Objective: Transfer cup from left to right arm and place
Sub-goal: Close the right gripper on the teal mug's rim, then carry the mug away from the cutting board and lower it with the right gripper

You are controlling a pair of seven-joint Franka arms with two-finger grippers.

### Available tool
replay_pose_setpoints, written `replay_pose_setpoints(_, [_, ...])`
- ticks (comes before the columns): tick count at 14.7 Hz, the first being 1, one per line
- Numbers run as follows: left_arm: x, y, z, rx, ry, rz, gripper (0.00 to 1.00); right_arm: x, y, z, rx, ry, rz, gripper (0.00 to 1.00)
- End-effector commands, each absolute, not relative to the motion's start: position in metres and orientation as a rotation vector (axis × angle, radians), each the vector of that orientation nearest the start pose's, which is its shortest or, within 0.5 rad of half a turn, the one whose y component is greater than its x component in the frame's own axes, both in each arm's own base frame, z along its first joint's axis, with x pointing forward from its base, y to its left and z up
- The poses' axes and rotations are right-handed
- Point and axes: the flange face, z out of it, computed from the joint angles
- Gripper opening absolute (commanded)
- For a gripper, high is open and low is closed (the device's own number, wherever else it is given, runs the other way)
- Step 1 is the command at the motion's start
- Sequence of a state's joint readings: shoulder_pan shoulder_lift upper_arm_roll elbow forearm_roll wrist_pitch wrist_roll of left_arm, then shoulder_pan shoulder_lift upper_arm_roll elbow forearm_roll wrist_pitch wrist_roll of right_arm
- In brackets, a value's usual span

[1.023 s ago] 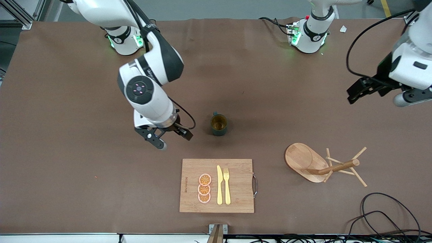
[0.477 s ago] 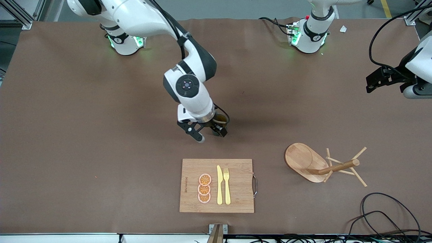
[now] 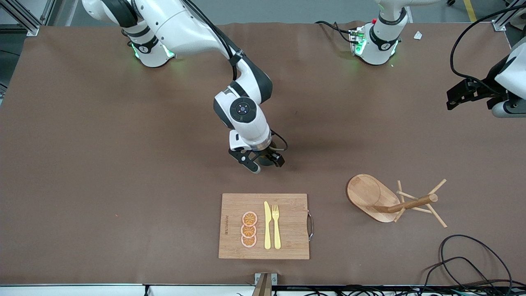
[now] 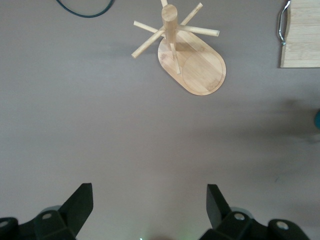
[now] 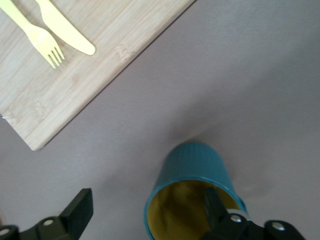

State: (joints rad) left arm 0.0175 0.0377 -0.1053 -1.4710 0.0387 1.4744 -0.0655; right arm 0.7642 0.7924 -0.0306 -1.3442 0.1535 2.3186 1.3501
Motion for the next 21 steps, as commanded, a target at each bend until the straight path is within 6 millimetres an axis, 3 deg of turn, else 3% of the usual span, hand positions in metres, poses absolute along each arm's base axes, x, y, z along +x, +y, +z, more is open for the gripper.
replay_pose_setpoints(1, [0.544,-0.037,0.649,-3.129,0.042,0.042,1.0,0.553,0.526,0.258,-2.734,1.011,-0.012,0.83])
replay_pose_setpoints(3, [0.543,-0.038,0.649,-3.129,0.042,0.042,1.0,0.551,0.527,0.257,-2.742,0.995,-0.011,0.51])
replay_pose_setpoints(4, [0.542,-0.039,0.646,-3.128,0.042,0.052,1.0,0.551,0.526,0.255,-2.749,0.99,-0.016,0.44])
replay_pose_setpoints(9, [0.541,-0.042,0.649,-3.115,0.05,0.045,1.0,0.547,0.53,0.254,-2.78,0.926,-0.022,0.11])
replay_pose_setpoints(12, [0.541,-0.045,0.648,-3.114,0.059,0.047,1.0,0.558,0.521,0.272,-2.816,0.789,-0.08,0.02])
replay_pose_setpoints(14, [0.541,-0.045,0.649,-3.113,0.059,0.045,1.0,0.589,0.479,0.292,-2.857,0.781,-0.101,0.01])
replay_pose_setpoints(18, [0.537,-0.046,0.651,-3.11,0.068,0.064,1.0,0.651,0.364,0.327,-3.028,0.504,-0.085,0.01])
replay_pose_setpoints(21, [0.537,-0.047,0.651,-3.11,0.07,0.066,1.0,0.684,0.273,0.331,-3.095,0.33,-0.019,0.01])
